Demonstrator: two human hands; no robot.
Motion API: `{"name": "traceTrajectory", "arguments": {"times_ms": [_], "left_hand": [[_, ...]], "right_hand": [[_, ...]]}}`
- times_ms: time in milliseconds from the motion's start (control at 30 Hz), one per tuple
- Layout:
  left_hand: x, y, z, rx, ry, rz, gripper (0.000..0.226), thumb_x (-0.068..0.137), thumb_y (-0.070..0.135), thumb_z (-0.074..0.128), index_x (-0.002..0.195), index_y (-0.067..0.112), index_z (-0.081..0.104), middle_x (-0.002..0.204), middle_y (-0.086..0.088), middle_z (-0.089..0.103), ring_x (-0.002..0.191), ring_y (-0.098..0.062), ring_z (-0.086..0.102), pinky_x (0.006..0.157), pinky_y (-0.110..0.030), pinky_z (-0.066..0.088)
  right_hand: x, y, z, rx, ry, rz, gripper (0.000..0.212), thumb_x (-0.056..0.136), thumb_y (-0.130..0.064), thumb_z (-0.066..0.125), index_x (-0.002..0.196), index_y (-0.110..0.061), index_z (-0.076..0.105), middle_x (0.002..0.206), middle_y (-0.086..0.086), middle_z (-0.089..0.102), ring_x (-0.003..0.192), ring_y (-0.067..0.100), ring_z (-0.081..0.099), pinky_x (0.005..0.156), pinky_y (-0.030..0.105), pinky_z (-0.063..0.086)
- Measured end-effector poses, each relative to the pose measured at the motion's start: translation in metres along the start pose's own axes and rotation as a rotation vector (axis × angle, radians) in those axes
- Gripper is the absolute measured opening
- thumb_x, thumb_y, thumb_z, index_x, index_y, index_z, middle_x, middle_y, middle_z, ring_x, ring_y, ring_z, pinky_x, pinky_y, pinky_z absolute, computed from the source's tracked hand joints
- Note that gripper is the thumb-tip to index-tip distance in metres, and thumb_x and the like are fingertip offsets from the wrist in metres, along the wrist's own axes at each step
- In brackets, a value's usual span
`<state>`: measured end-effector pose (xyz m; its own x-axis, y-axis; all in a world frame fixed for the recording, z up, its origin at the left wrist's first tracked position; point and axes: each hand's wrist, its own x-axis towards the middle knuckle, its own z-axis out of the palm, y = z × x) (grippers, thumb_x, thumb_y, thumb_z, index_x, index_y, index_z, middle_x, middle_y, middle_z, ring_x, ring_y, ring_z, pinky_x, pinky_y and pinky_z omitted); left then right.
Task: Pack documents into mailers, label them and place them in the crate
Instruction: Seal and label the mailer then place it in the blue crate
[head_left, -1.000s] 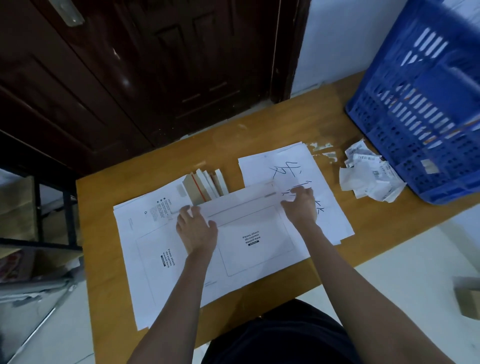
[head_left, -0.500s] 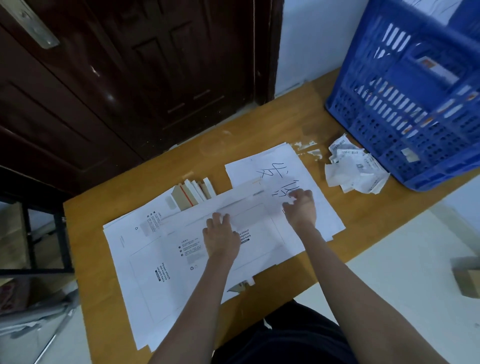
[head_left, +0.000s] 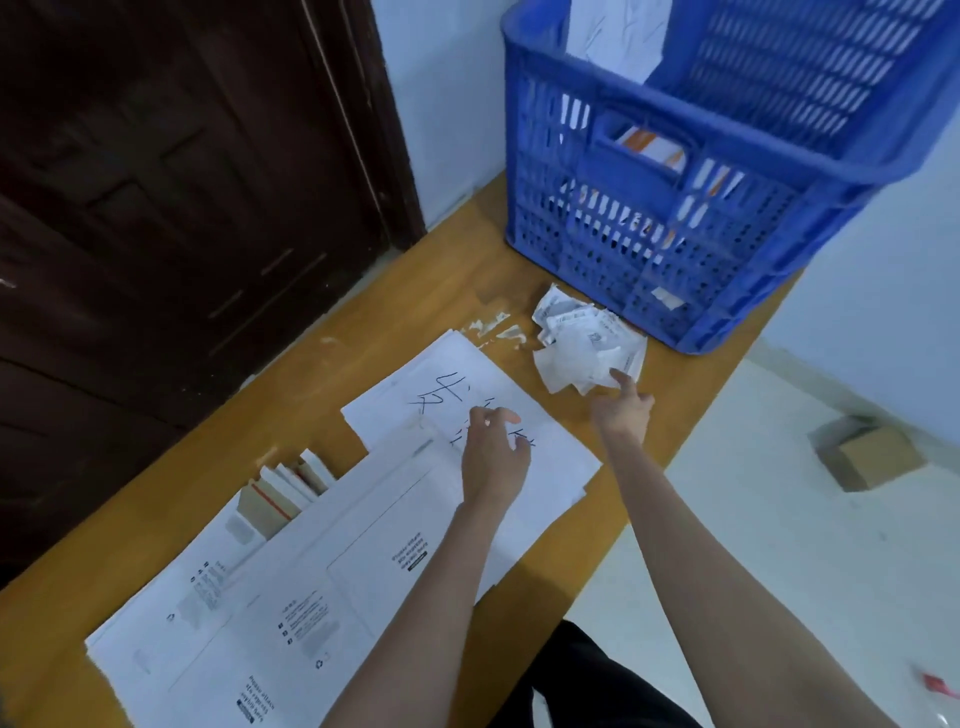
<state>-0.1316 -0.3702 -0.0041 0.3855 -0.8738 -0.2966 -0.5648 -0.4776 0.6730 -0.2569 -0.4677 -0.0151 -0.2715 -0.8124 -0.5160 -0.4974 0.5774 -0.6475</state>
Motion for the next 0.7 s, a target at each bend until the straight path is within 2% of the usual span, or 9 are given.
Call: {"name": "traceTrajectory", "arguments": {"times_ms": [100,167,267,333,433,533,600,700], "left_hand": [[0.010,0.016,0.014,-0.024,-0.051,0.048,0.019,0.090,0.011,0.054,0.109,0.015,0.057,0.119,-0.001,0.041,0.097,-0.021,0.059,0.078,-0.039,0.053],[0.014,0.022,0.020,-0.054,-0.075,0.054,0.019,0.091,0.010,0.055,0.109,0.013,0.057,0.118,-0.004,0.042,0.096,-0.023,0.060,0.077,-0.036,0.052],[0.019,0.029,0.026,-0.107,-0.122,-0.014,0.019,0.094,0.013,0.053,0.112,0.013,0.058,0.119,-0.003,0.048,0.095,-0.017,0.059,0.076,-0.026,0.045],[0.021,0.034,0.027,-0.189,-0.150,-0.087,0.020,0.095,0.019,0.051,0.113,0.012,0.058,0.119,-0.003,0.055,0.097,-0.015,0.057,0.076,-0.024,0.040],[0.021,0.038,0.026,-0.319,-0.180,-0.216,0.022,0.096,0.025,0.048,0.114,0.013,0.056,0.118,-0.003,0.061,0.101,-0.017,0.059,0.076,-0.026,0.041],[0.021,0.037,0.023,-0.470,-0.201,-0.311,0.025,0.097,0.030,0.047,0.114,0.012,0.054,0.116,-0.006,0.062,0.095,-0.018,0.063,0.078,-0.029,0.045],[0.020,0.038,0.017,-0.576,-0.273,-0.393,0.032,0.098,0.034,0.046,0.116,0.010,0.054,0.113,-0.007,0.063,0.093,-0.018,0.064,0.081,-0.029,0.047],[0.020,0.037,0.010,-0.752,-0.438,-0.525,0.034,0.094,0.041,0.053,0.111,0.011,0.055,0.111,-0.009,0.068,0.098,-0.022,0.067,0.086,-0.031,0.050]], "right_hand": [[0.001,0.003,-0.006,-0.001,-0.063,-0.035,0.055,0.093,-0.005,0.038,0.146,-0.017,0.034,0.147,0.007,0.026,0.123,0.032,0.044,0.098,0.041,0.043],[-0.001,0.004,-0.009,0.071,-0.049,-0.076,0.054,0.092,-0.004,0.039,0.145,-0.015,0.037,0.145,0.007,0.031,0.120,0.030,0.047,0.096,0.038,0.043],[-0.010,0.009,-0.012,0.312,0.111,-0.134,0.043,0.092,-0.009,0.046,0.135,-0.015,0.049,0.129,0.000,0.046,0.100,0.014,0.053,0.080,0.023,0.040],[-0.019,0.010,-0.013,0.465,0.268,-0.154,0.031,0.092,-0.013,0.053,0.123,-0.014,0.057,0.118,-0.004,0.052,0.094,0.006,0.053,0.078,0.018,0.039],[-0.023,0.010,-0.013,0.535,0.447,-0.147,0.018,0.089,-0.017,0.060,0.105,-0.012,0.055,0.110,0.001,0.055,0.091,0.009,0.056,0.080,0.023,0.044],[-0.025,0.006,-0.013,0.577,0.508,-0.147,0.014,0.087,-0.012,0.059,0.097,-0.013,0.048,0.100,0.001,0.056,0.086,0.015,0.059,0.078,0.030,0.050],[-0.030,0.003,-0.014,0.633,0.502,-0.134,0.018,0.087,-0.008,0.057,0.099,-0.014,0.045,0.089,-0.004,0.055,0.082,0.017,0.060,0.075,0.030,0.051],[-0.037,-0.002,-0.013,0.791,0.396,0.041,0.038,0.085,-0.005,0.057,0.120,-0.014,0.043,0.083,-0.006,0.052,0.077,0.014,0.058,0.064,0.019,0.044]]}}
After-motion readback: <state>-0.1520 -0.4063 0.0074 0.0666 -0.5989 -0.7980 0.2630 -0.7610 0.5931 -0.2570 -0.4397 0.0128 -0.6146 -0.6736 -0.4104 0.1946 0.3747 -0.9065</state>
